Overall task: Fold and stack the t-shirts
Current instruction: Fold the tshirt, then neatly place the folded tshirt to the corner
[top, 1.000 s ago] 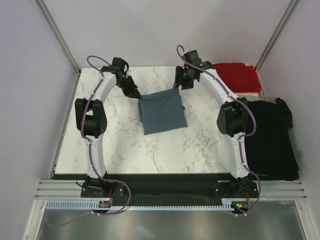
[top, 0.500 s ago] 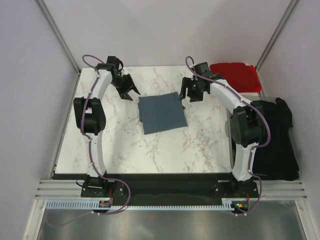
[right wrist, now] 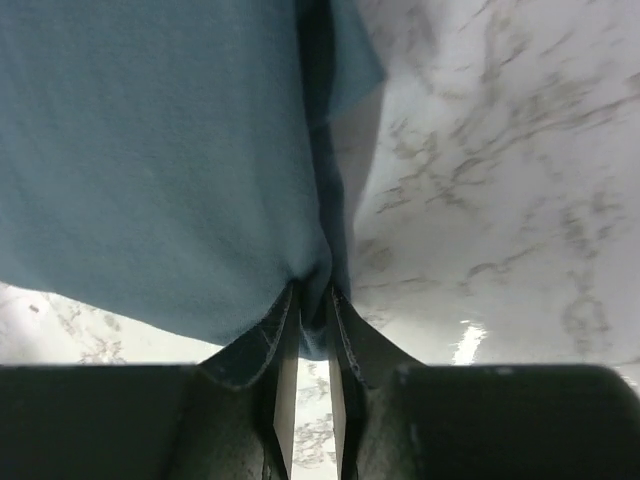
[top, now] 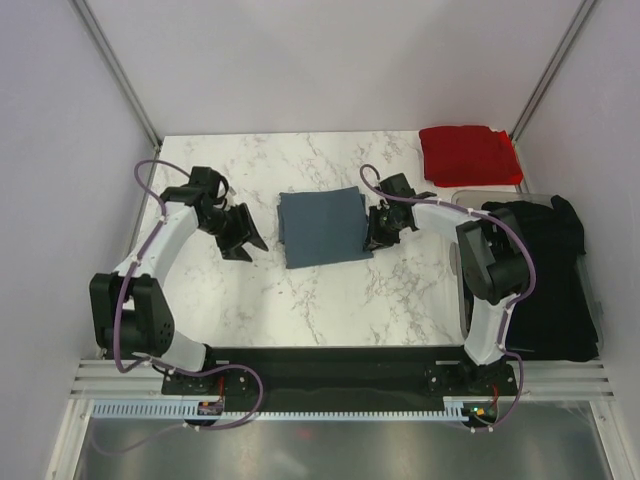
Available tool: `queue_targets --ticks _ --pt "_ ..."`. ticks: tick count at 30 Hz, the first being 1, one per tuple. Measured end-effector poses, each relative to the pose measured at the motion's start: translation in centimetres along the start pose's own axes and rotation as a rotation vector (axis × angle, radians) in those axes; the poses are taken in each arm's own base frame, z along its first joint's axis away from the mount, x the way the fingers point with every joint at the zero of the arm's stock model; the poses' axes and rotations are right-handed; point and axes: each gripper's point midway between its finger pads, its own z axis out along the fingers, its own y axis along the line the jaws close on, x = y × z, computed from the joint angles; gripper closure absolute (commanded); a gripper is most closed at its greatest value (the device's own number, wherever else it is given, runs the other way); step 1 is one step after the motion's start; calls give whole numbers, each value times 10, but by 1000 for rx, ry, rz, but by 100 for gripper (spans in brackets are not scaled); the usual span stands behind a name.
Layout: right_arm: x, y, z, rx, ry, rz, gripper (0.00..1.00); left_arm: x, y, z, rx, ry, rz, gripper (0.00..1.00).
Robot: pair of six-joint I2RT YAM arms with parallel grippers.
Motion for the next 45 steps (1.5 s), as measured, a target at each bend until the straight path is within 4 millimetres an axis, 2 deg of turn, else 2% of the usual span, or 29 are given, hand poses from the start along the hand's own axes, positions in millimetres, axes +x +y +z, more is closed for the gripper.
queue_targets --ticks 4,6,8,9,11,13,17,19,22,28,31,34,37,38,40,41,43,44,45 --pt "18 16 2 -24 4 -24 76 26 13 -4 -3 4 10 43" --pt "34 27 -1 -37 18 -42 59 31 14 -8 3 -7 24 43" --pt "46 38 -6 -51 26 -54 38 33 12 -13 11 -26 39 43" --pt "52 43 -12 -57 25 -62 22 33 11 -16 18 -38 49 43" --pt "54 46 -24 -55 13 -66 9 33 9 -22 29 -60 72 43" --pt "45 46 -37 -53 -27 -65 2 33 8 -26 31 -81 95 44" --pt "19 34 -57 -47 -106 -28 2 33 16 -28 7 -127 136 45" --pt "5 25 -58 -48 -124 1 2 36 24 -27 -16 -143 145 45" --pt "-17 13 -46 -60 -133 40 2 39 31 -27 -26 -172 156 45" --pt "-45 -2 -6 -87 -119 86 9 36 39 -37 -56 -283 180 46" --pt "-70 5 4 -124 -155 77 14 33 38 -45 -52 -341 196 46" --pt "-85 10 14 -145 -179 74 22 29 39 -49 -49 -400 209 45" --pt "-94 10 21 -155 -200 74 37 25 44 -48 -70 -429 207 46" --pt "-95 11 23 -160 -204 76 47 24 47 -47 -86 -436 203 46" --pt "-97 9 27 -161 -213 79 56 21 51 -47 -107 -450 198 46" --pt "-98 9 29 -170 -214 84 72 20 52 -47 -112 -457 197 46" --pt "-98 9 33 -177 -220 85 86 16 54 -49 -125 -475 195 46" --pt "-96 8 35 -179 -215 92 98 16 54 -50 -128 -483 195 46" --pt "-96 9 36 -185 -213 94 100 15 54 -51 -130 -490 195 46"
